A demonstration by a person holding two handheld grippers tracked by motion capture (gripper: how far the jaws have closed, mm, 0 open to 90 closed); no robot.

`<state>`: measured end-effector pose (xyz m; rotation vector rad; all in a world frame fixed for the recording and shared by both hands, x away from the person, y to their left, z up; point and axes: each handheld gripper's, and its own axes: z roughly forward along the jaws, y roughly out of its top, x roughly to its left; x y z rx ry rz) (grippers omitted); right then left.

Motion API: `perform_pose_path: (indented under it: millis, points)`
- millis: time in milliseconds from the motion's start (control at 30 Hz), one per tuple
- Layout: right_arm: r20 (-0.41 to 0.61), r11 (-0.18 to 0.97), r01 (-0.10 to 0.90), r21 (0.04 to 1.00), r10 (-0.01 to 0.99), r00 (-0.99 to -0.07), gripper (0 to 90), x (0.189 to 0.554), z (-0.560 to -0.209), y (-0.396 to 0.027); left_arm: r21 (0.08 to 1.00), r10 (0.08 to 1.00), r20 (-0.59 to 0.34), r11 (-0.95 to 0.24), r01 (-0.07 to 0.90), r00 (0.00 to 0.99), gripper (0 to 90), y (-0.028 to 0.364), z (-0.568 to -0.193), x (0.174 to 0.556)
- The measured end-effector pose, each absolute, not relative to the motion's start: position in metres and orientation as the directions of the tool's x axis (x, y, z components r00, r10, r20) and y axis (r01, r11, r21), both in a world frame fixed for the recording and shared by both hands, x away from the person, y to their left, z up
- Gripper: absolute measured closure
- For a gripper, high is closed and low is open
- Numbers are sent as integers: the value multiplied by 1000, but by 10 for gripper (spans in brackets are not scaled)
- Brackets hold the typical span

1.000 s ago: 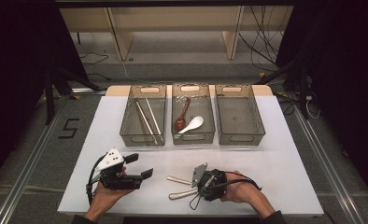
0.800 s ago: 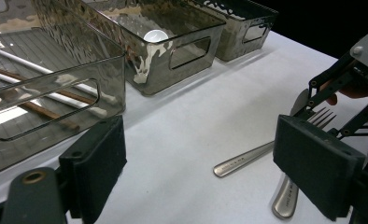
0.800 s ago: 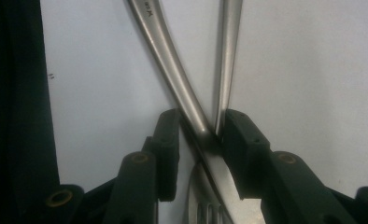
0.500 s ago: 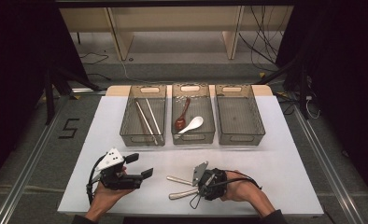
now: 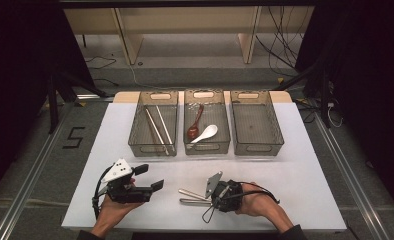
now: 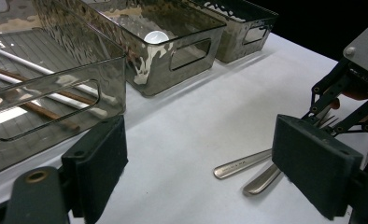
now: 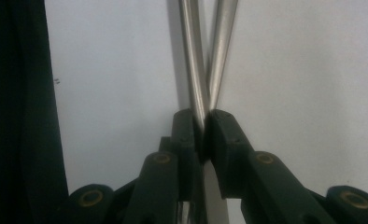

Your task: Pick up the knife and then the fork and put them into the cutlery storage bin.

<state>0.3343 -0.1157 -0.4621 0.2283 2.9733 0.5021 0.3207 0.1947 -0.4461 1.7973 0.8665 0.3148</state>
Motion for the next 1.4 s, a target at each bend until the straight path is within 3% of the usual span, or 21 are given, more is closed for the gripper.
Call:
perform_pose_path:
  millis: [1033, 1400]
  points:
    - [-98, 913, 152, 378, 203, -974, 835, 338, -448, -122, 898, 689, -186, -172, 406, 701, 176, 195, -446, 321]
    - [-98, 880, 205, 428, 271, -958, 837, 344, -439, -129, 897, 691, -187, -170, 409, 698, 176, 195, -446, 321]
